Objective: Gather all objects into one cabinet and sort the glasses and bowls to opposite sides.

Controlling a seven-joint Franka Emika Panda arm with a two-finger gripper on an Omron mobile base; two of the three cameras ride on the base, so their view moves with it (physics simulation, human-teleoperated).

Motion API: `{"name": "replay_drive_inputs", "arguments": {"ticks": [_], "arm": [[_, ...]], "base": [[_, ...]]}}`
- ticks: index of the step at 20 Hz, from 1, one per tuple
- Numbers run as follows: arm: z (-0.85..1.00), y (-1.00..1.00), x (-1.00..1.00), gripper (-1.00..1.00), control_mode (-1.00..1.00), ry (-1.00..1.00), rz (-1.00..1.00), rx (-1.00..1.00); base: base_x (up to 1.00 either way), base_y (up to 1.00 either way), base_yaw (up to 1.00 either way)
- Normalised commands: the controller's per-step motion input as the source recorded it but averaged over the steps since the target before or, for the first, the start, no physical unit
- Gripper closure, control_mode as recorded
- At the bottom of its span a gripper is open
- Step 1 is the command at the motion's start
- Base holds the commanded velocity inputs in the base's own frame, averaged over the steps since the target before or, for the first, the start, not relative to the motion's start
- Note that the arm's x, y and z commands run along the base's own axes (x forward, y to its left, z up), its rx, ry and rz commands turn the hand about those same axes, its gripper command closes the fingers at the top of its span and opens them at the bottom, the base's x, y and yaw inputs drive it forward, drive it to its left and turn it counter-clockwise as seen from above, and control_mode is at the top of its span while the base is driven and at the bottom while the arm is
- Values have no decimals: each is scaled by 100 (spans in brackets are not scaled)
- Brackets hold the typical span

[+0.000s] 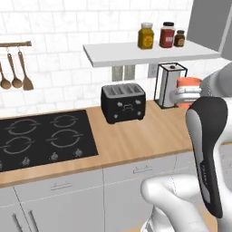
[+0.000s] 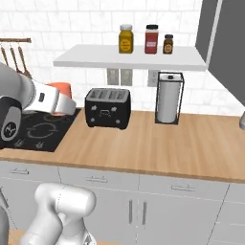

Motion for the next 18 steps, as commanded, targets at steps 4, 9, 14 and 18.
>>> {"name": "replay_drive_inputs", "arguments": {"ticks": [4, 9, 14, 18], "arm": [[0, 0, 0, 100, 100, 0, 0, 0], [0, 0, 0, 100, 100, 0, 0, 0], [0, 0, 0, 100, 100, 0, 0, 0], [0, 0, 0, 100, 100, 0, 0, 0]], "base": [[-53, -24, -66], [-31, -26, -81], [-7, -62, -71], [0, -79, -63]]}}
